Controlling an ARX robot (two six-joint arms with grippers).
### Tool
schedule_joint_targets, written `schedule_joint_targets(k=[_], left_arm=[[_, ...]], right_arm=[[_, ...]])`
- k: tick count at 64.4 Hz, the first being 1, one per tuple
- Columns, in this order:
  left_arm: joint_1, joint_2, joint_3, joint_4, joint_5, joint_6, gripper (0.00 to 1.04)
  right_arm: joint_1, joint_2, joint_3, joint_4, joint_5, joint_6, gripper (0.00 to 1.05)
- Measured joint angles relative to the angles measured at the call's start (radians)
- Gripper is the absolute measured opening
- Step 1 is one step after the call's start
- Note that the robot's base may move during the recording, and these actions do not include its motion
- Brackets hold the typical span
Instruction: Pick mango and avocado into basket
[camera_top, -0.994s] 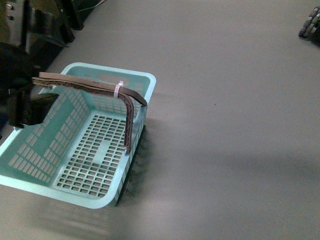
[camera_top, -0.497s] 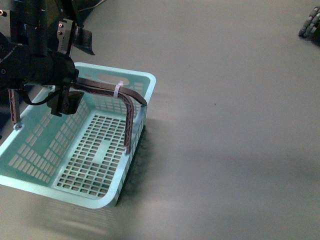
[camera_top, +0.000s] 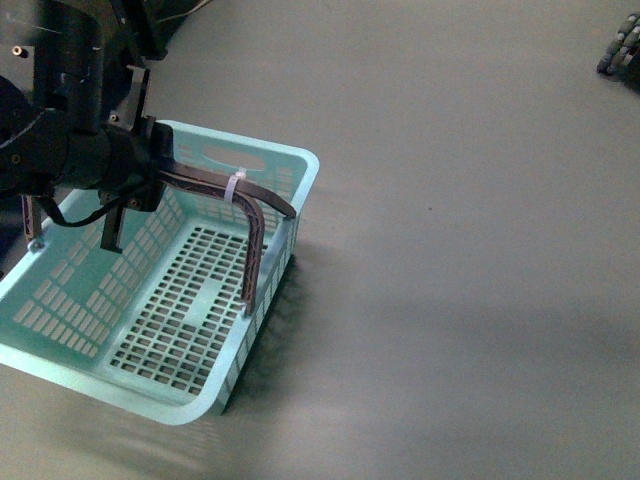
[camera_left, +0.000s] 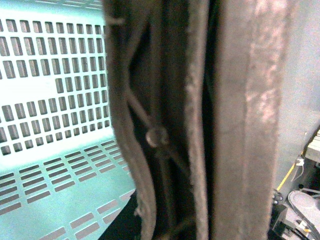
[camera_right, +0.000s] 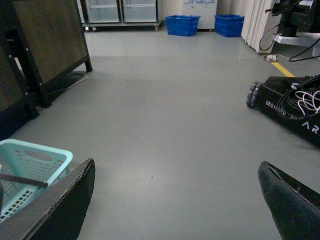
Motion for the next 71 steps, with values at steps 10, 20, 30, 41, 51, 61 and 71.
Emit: schedule_joint_targets(k=[10,20,30,41,51,61,71], left_arm=[[0.023,-0.18,-0.15,0.013,0.021,-0.039,0.15],[0.061,-0.485,-0.314,-0.06,0.033,-0.047,0.15],[0.122,-0.831,-0.406,-0.237,0.063,-0.053,0.15],[0.187,-1.144,-0.418,-0.457,0.092,-0.058,0.15],[0.23,-1.348,-0.405,-0.647,0.125,-0.057,0.15],[0.237,-1.439,-0.373,-0.765,0.162,-0.032,0.15],[0.236,-1.461,-0.369,-0.78,0.178,-0.013,0.15]], right_arm=[[0.0,0.0,0.0,0.0,0.0,0.0,0.96],[0.0,0.0,0.0,0.0,0.0,0.0,0.96],[0.0,0.0,0.0,0.0,0.0,0.0,0.96],[0.0,0.0,0.0,0.0,0.0,0.0,0.96],[0.0,0.0,0.0,0.0,0.0,0.0,0.96],[0.0,0.0,0.0,0.0,0.0,0.0,0.96],[0.0,0.0,0.0,0.0,0.0,0.0,0.96]])
